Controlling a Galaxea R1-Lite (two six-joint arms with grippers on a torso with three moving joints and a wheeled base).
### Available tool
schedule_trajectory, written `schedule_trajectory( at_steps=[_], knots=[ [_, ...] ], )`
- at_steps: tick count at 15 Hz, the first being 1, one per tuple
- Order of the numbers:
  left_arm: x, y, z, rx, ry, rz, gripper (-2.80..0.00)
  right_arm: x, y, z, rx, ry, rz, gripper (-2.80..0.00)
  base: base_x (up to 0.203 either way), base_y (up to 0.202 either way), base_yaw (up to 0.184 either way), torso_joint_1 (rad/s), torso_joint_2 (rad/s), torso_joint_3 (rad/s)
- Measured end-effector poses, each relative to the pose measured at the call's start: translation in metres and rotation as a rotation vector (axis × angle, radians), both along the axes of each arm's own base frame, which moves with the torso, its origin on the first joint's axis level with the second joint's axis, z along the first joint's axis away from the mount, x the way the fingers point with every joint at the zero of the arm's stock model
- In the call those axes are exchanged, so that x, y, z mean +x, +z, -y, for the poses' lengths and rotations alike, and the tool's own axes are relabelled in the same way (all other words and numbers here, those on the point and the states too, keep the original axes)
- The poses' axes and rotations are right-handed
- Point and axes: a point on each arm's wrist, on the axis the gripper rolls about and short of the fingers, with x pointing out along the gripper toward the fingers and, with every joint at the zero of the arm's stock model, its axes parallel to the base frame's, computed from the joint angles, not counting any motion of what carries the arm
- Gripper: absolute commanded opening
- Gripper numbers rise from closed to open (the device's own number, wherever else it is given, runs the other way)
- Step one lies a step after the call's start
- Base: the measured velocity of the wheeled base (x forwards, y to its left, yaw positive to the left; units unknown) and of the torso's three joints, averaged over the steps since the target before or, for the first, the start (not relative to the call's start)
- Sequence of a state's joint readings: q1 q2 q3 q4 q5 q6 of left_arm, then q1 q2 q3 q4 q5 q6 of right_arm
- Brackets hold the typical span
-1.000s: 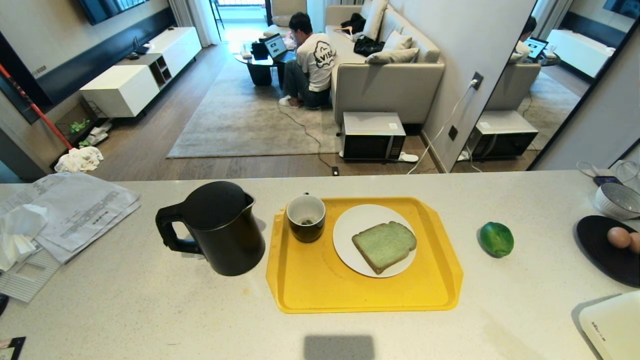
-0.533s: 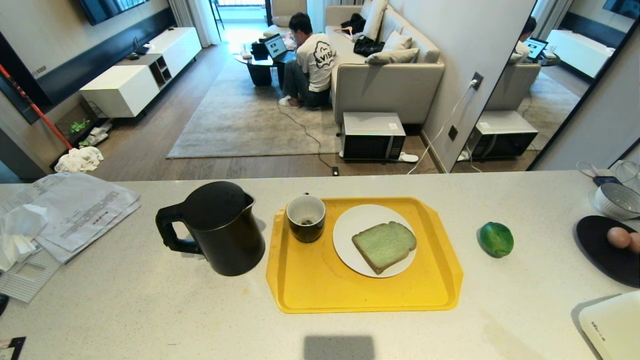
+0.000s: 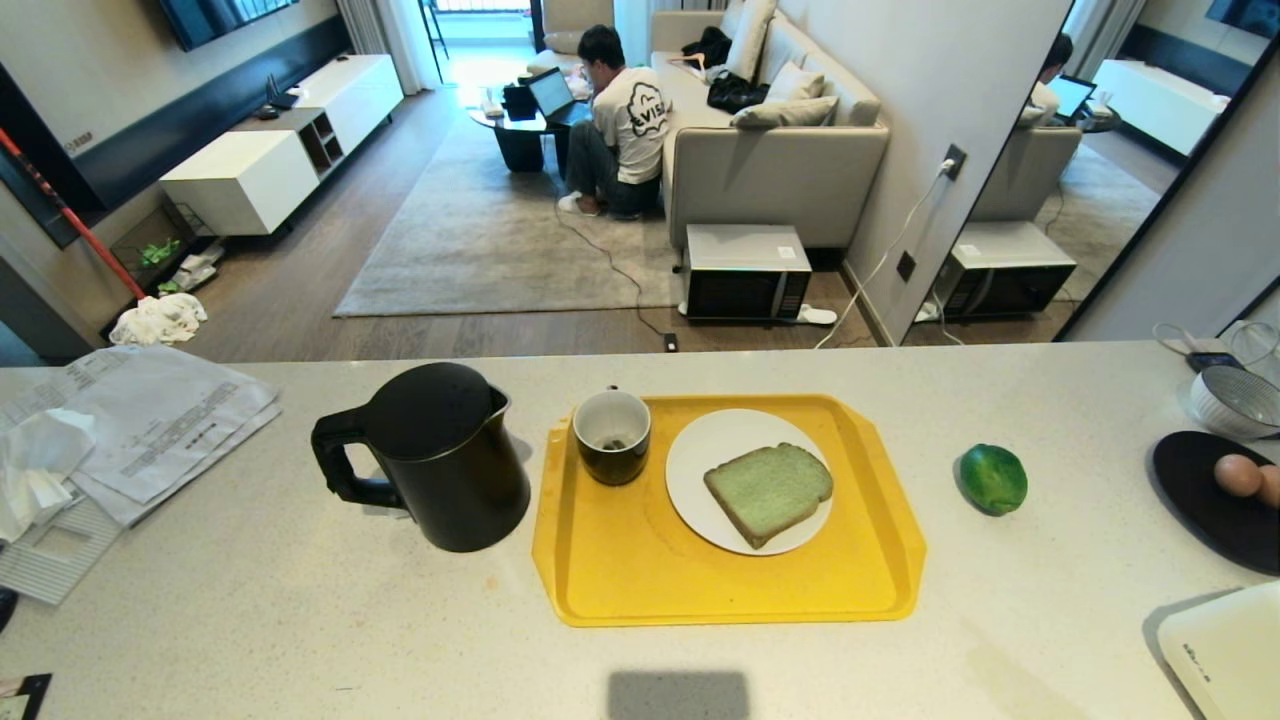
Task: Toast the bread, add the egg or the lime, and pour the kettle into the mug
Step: Pick up the egg
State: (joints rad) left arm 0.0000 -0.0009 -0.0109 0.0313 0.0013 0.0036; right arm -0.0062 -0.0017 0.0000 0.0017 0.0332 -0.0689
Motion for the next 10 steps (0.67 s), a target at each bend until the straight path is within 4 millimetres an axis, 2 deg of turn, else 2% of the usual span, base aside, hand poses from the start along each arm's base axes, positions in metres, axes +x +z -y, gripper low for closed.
schedule_trajectory(
  at_steps=[10],
  knots=[
    [0.0000,0.0000,0.0000,0.001,0.000,0.000,-2.80,0.0000,0.0002,0.0000,0.004,0.000,0.002,-2.80,0.000,0.000,0.000,0.000,0.00,0.000]
  ],
)
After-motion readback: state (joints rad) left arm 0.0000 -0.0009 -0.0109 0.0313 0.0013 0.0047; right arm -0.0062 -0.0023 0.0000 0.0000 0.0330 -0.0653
